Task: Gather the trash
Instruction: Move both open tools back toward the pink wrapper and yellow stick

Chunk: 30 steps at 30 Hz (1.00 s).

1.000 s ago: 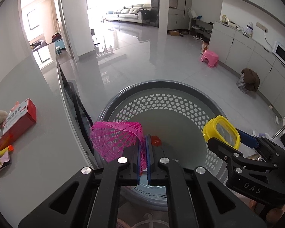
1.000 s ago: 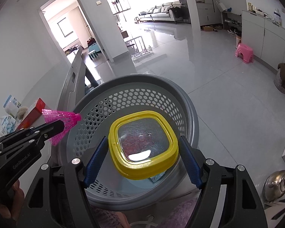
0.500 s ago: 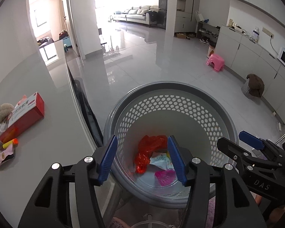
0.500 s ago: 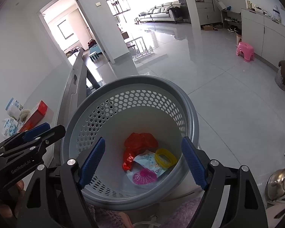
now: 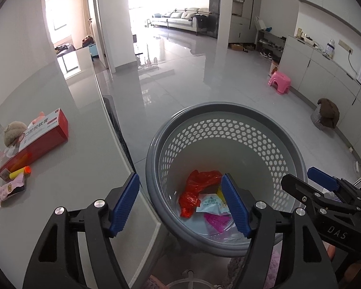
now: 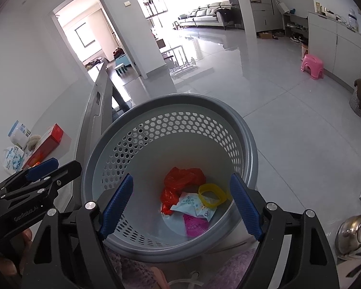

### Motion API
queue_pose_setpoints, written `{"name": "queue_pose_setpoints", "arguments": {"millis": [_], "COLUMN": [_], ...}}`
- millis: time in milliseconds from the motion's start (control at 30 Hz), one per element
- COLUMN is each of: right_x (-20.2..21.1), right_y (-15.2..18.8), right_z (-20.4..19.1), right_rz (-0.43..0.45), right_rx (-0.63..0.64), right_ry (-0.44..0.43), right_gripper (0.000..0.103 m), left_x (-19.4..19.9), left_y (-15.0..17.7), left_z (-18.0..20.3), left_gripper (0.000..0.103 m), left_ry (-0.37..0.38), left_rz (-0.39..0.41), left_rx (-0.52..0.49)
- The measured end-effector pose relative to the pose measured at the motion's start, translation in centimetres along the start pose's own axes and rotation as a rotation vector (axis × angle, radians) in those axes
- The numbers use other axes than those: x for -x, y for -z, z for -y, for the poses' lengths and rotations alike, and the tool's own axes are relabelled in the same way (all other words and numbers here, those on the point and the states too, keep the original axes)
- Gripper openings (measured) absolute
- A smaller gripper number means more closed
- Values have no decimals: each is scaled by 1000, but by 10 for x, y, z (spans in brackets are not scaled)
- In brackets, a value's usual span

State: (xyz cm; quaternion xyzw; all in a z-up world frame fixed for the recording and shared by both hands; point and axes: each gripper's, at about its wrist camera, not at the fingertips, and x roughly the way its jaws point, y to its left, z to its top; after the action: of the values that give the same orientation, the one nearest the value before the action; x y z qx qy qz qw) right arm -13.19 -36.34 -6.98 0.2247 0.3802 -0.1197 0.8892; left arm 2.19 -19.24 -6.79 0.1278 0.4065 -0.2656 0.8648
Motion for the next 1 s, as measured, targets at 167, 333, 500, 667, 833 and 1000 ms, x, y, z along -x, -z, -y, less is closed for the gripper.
{"name": "queue_pose_setpoints", "arguments": {"millis": [167,333,500,667,833,1000], "right_x": [3,9,14,19,19,20], "right_y": [2,4,7,10,12,12], "right_z": [-13,-28,-43,-62,-79,-102], "right_rz": [2,15,23,34,22,24], "right_rx": [24,55,85,116,137,168], "right_ry": [-2,0,-3,-18,-51,-84], "right_gripper": [79,81,81,81,81,81], "left_x": [8,18,30,45,61,73], "left_y": [3,9,17,23,33,45], "left_z": [-12,-27,-42,-58,-78,-104], "left_gripper": [73,73,74,74,76,76], "left_ry": [-12,-24,-45,-64,-94,-136], "left_rz": [5,15,37,61,83,87], "left_rx": [25,55,80,103,119,140]}}
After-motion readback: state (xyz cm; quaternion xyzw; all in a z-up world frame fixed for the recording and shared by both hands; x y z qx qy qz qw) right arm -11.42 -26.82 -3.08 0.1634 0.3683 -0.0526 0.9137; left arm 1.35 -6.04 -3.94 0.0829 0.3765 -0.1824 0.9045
